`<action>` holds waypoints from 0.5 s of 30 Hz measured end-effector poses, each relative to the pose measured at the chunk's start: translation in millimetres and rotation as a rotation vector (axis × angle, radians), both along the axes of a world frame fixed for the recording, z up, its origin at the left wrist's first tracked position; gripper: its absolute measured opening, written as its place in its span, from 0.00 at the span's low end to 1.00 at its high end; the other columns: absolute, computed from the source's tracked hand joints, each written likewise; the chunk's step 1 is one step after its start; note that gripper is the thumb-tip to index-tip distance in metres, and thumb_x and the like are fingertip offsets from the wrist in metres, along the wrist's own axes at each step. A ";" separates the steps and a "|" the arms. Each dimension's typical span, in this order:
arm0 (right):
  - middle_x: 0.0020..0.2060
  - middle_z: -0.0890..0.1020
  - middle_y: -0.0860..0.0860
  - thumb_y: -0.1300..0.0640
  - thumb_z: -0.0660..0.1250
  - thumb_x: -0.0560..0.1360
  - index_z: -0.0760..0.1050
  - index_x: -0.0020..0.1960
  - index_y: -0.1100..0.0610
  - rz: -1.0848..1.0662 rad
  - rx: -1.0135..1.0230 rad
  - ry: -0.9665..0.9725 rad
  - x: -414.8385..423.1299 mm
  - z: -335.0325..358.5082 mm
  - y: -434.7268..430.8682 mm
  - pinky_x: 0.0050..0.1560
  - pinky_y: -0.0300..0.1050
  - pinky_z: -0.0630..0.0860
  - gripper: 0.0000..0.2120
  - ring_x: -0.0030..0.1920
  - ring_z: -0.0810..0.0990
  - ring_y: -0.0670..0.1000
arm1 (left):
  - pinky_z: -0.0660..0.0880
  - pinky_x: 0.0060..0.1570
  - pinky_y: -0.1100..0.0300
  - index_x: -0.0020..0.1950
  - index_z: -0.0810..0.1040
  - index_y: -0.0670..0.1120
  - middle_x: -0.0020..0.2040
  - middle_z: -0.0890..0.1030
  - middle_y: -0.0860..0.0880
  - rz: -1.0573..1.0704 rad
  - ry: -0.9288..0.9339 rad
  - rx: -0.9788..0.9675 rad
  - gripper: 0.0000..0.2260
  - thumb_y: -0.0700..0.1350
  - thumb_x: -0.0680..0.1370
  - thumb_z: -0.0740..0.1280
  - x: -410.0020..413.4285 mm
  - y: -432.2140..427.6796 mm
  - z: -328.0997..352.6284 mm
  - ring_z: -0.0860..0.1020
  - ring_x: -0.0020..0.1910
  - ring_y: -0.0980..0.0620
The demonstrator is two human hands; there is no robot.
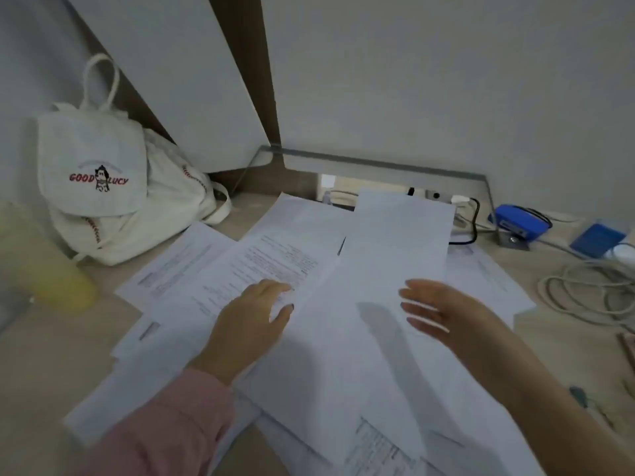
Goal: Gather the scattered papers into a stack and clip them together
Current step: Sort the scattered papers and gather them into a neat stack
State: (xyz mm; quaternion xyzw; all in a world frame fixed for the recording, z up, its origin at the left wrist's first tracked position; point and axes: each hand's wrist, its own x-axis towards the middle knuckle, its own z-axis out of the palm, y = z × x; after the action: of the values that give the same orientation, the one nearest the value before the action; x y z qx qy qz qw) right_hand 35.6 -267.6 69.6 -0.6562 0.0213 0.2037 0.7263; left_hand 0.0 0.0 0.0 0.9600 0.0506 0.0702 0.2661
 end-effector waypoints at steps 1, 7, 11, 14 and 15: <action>0.52 0.84 0.56 0.45 0.74 0.59 0.81 0.50 0.55 -0.009 -0.018 0.039 -7.3 -18.4 3.2 0.57 0.45 0.78 0.23 0.55 0.81 0.54 | 0.70 0.56 0.59 0.64 0.75 0.46 0.62 0.77 0.49 0.020 0.021 0.039 0.31 0.62 0.70 0.50 -7.5 -0.3 -14.4 0.75 0.61 0.49; 0.54 0.76 0.56 0.63 0.60 0.77 0.69 0.64 0.59 -0.130 0.035 0.296 -42.5 -100.9 18.5 0.60 0.48 0.68 0.16 0.59 0.72 0.56 | 0.56 0.71 0.52 0.76 0.51 0.47 0.78 0.51 0.43 0.165 0.320 0.226 0.33 0.63 0.76 0.55 -23.0 3.5 -75.7 0.52 0.76 0.45; 0.39 0.75 0.55 0.65 0.60 0.76 0.72 0.53 0.60 -0.197 0.124 0.350 -45.3 -111.7 21.1 0.53 0.49 0.71 0.07 0.42 0.74 0.53 | 0.72 0.55 0.51 0.72 0.60 0.43 0.67 0.69 0.39 0.148 0.273 0.432 0.26 0.55 0.79 0.54 -17.5 -0.3 -79.3 0.68 0.65 0.43; 0.34 0.72 0.54 0.66 0.60 0.76 0.68 0.41 0.56 -0.177 0.123 0.336 -40.9 -118.1 22.5 0.45 0.45 0.73 0.07 0.34 0.73 0.51 | 0.75 0.40 0.52 0.67 0.68 0.39 0.53 0.77 0.37 0.101 0.170 0.511 0.23 0.50 0.76 0.62 -10.2 -1.4 -80.1 0.77 0.51 0.42; 0.34 0.73 0.54 0.65 0.61 0.76 0.69 0.44 0.57 -0.174 0.106 0.316 -39.4 -122.3 23.8 0.44 0.44 0.74 0.05 0.33 0.74 0.50 | 0.74 0.32 0.54 0.61 0.73 0.37 0.45 0.79 0.37 0.061 0.145 0.524 0.23 0.48 0.72 0.68 -8.8 -0.2 -80.0 0.78 0.42 0.42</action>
State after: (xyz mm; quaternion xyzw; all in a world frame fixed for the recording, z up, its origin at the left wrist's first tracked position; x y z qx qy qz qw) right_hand -3.8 -243.9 -52.7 -0.5724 0.1811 0.2417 0.7623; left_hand -8.8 -0.2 -80.0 0.9967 0.0787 0.0200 0.0019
